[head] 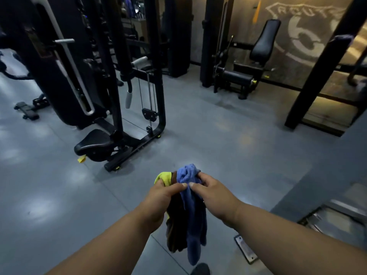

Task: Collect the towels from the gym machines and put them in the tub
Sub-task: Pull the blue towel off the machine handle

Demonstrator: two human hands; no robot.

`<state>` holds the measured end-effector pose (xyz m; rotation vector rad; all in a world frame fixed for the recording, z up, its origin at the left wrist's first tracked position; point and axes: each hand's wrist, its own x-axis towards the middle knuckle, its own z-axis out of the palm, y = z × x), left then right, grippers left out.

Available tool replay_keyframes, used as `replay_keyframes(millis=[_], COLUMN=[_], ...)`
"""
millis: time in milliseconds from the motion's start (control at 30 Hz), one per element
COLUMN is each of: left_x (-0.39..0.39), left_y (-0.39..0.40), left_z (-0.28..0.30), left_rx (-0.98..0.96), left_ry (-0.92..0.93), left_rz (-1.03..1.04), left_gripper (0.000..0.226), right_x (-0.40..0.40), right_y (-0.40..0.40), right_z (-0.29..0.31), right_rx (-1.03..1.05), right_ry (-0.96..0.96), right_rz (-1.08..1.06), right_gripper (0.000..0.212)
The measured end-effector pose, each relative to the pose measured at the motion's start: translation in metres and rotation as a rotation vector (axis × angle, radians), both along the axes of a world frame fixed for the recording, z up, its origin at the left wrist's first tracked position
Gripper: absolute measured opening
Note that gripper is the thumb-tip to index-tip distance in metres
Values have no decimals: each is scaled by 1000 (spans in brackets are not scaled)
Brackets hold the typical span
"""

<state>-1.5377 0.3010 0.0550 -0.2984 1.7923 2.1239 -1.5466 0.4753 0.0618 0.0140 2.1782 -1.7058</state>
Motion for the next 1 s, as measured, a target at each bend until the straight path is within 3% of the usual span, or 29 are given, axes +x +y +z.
replay_keyframes(millis=[167,300,433,767,1000], left_x=[-88,-150,-207,-390,-558], left_y=[5,1,-8,19,54], left_z=[1,15,16,20,5], left_rx=[-11,-39,-64,38,-21], left_ry=[23,49,80,187,222], left_rz=[-13,29,33,-214,-469], left_gripper=[23,47,26,54,19], right_x=[-94,-163,-222,-378,-495], right_y=[-1,-7,-15,16,48], right_z=[-9,-7,-3,-5,-1], right_rx=[24,13,-2,-35,-44], right_ry=[44,66,54,74,61], right_rz=[-8,21,40,-143,-383], right_gripper=[27,29,46,23,29])
